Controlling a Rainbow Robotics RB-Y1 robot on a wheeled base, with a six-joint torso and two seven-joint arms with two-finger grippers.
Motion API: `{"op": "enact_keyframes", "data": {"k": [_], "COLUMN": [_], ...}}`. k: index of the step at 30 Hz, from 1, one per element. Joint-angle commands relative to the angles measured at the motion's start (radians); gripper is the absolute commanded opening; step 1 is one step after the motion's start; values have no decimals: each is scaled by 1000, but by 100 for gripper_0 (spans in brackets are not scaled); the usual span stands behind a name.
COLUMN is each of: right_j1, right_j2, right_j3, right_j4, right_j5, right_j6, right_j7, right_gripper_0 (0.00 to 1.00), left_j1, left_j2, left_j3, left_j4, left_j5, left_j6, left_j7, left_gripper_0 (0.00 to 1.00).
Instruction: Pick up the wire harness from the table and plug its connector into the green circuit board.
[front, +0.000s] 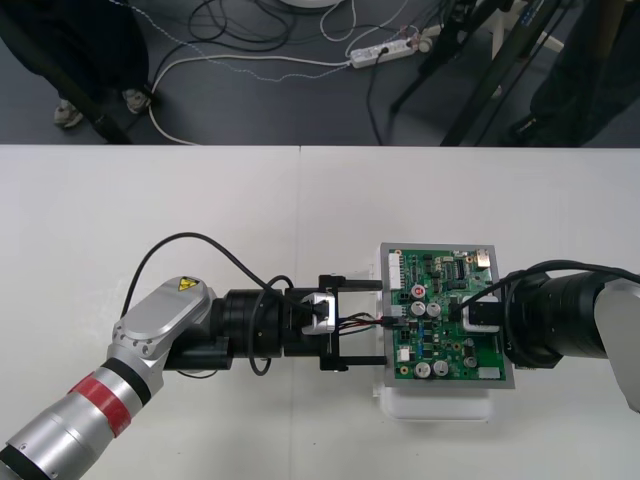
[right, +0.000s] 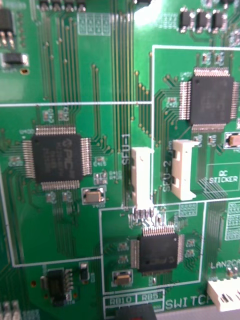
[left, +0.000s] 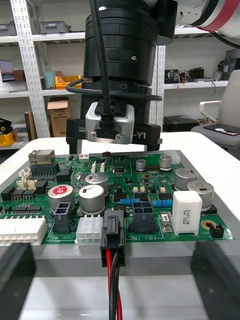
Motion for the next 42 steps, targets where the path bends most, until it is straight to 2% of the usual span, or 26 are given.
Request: {"op": "enact_keyframes", "data": {"k": [1,11,26,31,36,42], "right_j1": [-16,-16,-16,-16,-16,-18], "right_j2": [-10,-40,-151,-157,-177,-194], "right_j3": [26,-12,-109,-209,-262,-337], "right_j4": [-34,-32,-7,42,43,43], "right_j5": [-7,-24,-90,-202,-308,-506], "right_j6": [2,2,2,2,2,2], "right_j7": [-69,-54,-33,-5,10,19], "right_gripper_0": [100,100,100,100,100,100], "left_j1": [-13,-14,-13,-13,-13,-11], "left_j2": [0,75,268,317,376,436], "left_j3": [-9,20,83,151,215,301], "left_j4": [-33,-43,-128,-148,-201,-309], "left_j5": [19,25,27,19,4,-50], "left_j6": [29,27,-7,-48,-54,-70], "left_j7": [88,91,132,154,175,313], "left_gripper_0": [100,100,100,100,100,100]}}
